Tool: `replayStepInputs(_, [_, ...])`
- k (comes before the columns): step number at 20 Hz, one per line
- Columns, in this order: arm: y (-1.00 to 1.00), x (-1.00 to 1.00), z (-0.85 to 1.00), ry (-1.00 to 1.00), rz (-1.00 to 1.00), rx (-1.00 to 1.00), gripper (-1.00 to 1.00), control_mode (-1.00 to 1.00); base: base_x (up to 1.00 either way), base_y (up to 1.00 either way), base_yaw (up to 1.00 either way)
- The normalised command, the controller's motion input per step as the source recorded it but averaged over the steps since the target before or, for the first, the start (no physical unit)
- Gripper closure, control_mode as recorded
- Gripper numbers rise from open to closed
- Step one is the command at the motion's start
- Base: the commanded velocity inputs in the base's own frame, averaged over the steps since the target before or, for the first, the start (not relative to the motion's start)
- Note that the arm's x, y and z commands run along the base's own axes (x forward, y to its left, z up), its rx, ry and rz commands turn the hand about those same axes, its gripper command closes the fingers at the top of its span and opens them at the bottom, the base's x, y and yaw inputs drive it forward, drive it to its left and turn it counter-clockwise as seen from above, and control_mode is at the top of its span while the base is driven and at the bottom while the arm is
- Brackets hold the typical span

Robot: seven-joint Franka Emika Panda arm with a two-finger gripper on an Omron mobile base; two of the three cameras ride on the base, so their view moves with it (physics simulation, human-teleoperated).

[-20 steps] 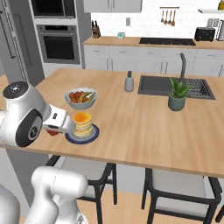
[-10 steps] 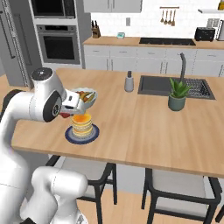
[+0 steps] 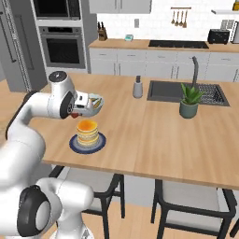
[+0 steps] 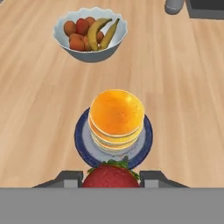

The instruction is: Take the strawberry from the fridge and place it on top of the pancake, located on the dining counter.

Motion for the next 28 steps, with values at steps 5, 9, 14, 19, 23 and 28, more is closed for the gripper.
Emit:
replayStepInputs(5, [-0.08, 0.87, -0.42, 0.01, 0.1, 0.0, 1.0, -1.0, 0.0, 0.0, 0.0])
replayStepInputs(9, [0.09, 0.56, -0.45, 0.18, 0.08, -0.02, 1.0, -1.0, 0.0, 0.0, 0.0])
replayStepInputs(14, [0.1, 0.34, -0.24, 0.16, 0.03, -0.02, 1.0, -1.0, 0.0, 0.0, 0.0])
replayStepInputs(19, [0.0, 0.02, -0.13, 0.06, 0.0, -0.01, 1.0, -1.0, 0.0, 0.0, 0.0])
replayStepInputs(23, [0.0, 0.0, -0.26, 0.0, 0.01, -0.07, 1.0, -1.0, 0.0, 0.0, 0.0])
replayStepInputs(28, [0.0, 0.0, -0.36, 0.0, 0.01, -0.08, 1.0, -1.0, 0.0, 0.0, 0.0])
